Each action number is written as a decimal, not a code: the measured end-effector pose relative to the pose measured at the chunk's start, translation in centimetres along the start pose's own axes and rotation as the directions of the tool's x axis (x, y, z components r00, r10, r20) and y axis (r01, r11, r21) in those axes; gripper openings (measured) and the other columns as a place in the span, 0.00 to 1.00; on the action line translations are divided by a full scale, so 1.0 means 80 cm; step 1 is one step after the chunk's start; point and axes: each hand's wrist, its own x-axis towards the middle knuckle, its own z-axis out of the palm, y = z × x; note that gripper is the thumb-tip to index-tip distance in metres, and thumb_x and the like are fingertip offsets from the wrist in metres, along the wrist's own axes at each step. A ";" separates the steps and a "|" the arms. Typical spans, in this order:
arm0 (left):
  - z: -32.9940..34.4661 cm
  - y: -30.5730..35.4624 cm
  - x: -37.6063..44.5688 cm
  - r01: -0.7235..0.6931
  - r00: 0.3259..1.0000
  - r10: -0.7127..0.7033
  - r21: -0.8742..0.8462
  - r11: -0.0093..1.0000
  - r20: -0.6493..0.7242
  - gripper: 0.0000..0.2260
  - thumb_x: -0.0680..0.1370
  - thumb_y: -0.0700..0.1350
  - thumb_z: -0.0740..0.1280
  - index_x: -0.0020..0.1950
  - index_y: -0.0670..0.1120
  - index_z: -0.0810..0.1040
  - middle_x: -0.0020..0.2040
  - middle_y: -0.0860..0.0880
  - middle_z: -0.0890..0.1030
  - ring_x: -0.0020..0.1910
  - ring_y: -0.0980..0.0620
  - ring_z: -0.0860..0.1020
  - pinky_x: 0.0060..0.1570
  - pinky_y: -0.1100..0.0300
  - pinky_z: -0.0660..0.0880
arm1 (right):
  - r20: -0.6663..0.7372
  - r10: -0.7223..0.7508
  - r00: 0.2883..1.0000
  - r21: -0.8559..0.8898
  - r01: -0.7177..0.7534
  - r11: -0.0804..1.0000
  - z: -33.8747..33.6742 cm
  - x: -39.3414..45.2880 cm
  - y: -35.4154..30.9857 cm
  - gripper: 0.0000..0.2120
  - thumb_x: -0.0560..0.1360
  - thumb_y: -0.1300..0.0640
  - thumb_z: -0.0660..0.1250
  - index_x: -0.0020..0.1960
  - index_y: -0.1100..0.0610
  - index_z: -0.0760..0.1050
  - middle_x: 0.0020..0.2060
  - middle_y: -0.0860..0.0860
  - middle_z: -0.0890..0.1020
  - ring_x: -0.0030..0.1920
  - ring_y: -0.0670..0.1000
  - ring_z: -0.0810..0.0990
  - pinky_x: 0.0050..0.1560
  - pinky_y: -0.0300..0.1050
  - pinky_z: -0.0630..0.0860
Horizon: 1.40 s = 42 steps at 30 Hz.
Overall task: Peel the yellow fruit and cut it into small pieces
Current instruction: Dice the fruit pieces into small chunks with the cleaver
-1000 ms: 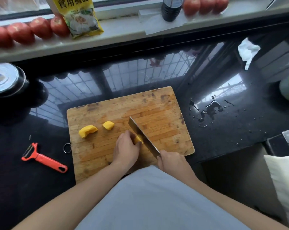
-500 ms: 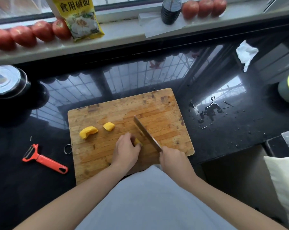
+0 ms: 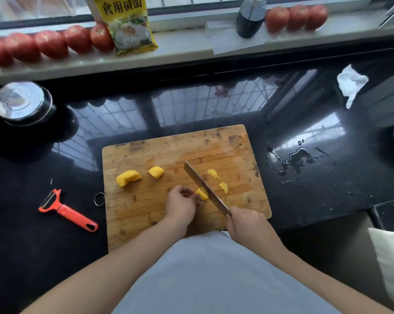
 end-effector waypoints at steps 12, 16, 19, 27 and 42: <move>0.009 -0.004 0.007 -0.029 0.999 0.029 0.015 0.999 -0.026 0.10 0.80 0.34 0.70 0.40 0.44 0.76 0.43 0.42 0.83 0.37 0.48 0.83 0.39 0.57 0.82 | 0.037 -0.023 0.999 -0.113 0.027 0.993 0.004 -0.014 0.008 0.07 0.82 0.56 0.56 0.46 0.54 0.68 0.41 0.50 0.80 0.41 0.61 0.81 0.40 0.53 0.78; 0.009 -0.004 0.007 -0.028 0.999 0.029 0.036 0.999 -0.023 0.09 0.80 0.35 0.70 0.42 0.44 0.78 0.45 0.42 0.84 0.41 0.47 0.84 0.42 0.57 0.84 | 0.062 -0.012 0.998 -0.130 0.020 0.991 0.005 -0.013 0.008 0.07 0.82 0.55 0.55 0.45 0.54 0.66 0.42 0.51 0.81 0.42 0.61 0.81 0.38 0.51 0.74; 0.008 -0.003 0.007 -0.021 1.000 0.021 0.026 0.999 -0.022 0.08 0.80 0.35 0.70 0.42 0.44 0.78 0.44 0.43 0.83 0.40 0.49 0.83 0.43 0.56 0.85 | 0.085 0.004 0.996 -0.142 0.009 0.990 0.005 -0.011 0.006 0.07 0.82 0.55 0.55 0.45 0.54 0.65 0.43 0.51 0.81 0.43 0.61 0.82 0.38 0.50 0.72; 0.007 0.003 0.007 -0.008 0.999 0.012 0.108 0.994 -0.034 0.08 0.77 0.34 0.69 0.42 0.45 0.81 0.44 0.44 0.85 0.46 0.44 0.85 0.48 0.45 0.85 | 0.113 0.022 0.993 -0.110 -0.009 0.994 0.012 0.014 -0.013 0.05 0.82 0.59 0.54 0.46 0.53 0.63 0.48 0.53 0.81 0.48 0.62 0.81 0.39 0.51 0.69; 0.006 0.000 0.004 -0.002 1.000 0.004 0.084 0.996 -0.028 0.07 0.81 0.37 0.70 0.44 0.45 0.79 0.47 0.44 0.85 0.45 0.48 0.86 0.51 0.50 0.85 | 0.024 0.035 0.999 -0.032 -0.034 0.999 -0.005 -0.006 -0.005 0.10 0.84 0.51 0.56 0.50 0.55 0.73 0.42 0.51 0.82 0.43 0.58 0.83 0.45 0.55 0.80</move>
